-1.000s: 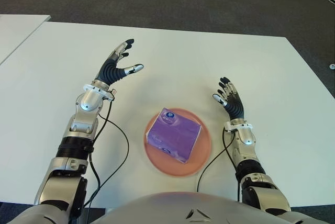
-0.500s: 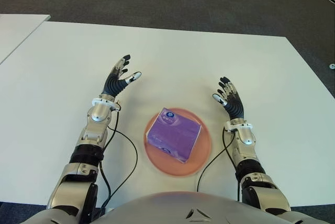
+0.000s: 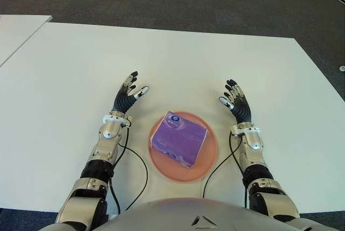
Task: Put the tissue paper into the plate.
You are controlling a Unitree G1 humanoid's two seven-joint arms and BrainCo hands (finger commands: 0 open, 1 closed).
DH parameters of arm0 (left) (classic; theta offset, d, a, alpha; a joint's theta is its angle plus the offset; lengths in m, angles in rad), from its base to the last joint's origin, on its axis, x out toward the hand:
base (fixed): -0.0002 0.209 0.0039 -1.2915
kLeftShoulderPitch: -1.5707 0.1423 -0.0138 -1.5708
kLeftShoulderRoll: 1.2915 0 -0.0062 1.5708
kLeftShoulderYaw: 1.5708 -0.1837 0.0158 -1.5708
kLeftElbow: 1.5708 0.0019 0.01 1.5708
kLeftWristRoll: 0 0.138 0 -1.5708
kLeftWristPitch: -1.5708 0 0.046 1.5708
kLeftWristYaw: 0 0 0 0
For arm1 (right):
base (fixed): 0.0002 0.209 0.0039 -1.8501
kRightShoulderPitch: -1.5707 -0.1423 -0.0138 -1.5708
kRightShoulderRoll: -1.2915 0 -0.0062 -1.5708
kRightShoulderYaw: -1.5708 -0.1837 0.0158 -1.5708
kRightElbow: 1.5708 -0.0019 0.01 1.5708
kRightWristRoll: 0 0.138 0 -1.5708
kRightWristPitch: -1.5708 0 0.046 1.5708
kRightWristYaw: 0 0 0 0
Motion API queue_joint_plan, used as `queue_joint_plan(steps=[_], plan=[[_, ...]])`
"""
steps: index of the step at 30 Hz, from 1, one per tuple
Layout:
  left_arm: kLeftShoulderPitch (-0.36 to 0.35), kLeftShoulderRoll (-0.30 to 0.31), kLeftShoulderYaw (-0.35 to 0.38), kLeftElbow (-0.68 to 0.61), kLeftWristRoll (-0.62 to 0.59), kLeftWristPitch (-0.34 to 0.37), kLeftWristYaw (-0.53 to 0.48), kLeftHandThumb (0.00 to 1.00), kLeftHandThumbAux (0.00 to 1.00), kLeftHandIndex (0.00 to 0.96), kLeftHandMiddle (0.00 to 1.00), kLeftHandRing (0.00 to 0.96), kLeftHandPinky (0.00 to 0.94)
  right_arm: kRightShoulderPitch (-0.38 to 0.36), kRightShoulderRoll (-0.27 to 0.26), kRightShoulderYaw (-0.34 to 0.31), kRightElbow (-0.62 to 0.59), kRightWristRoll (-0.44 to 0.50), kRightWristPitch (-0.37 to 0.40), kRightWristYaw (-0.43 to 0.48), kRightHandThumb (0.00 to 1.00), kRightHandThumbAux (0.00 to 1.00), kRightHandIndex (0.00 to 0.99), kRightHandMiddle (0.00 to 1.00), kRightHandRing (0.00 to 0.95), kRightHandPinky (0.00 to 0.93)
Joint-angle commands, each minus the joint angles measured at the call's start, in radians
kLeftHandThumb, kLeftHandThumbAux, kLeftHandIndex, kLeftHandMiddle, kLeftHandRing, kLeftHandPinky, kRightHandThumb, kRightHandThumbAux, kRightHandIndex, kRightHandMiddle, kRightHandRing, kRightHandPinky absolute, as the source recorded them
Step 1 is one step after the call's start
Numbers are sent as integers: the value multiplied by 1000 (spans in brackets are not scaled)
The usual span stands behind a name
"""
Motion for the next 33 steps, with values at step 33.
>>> queue_joint_plan(steps=[33], plan=[[161, -136, 16, 45, -26, -2, 100, 0, 473, 0, 0, 0, 0, 197, 31, 2, 143, -9, 63, 12, 151, 644, 0, 8, 0, 18]])
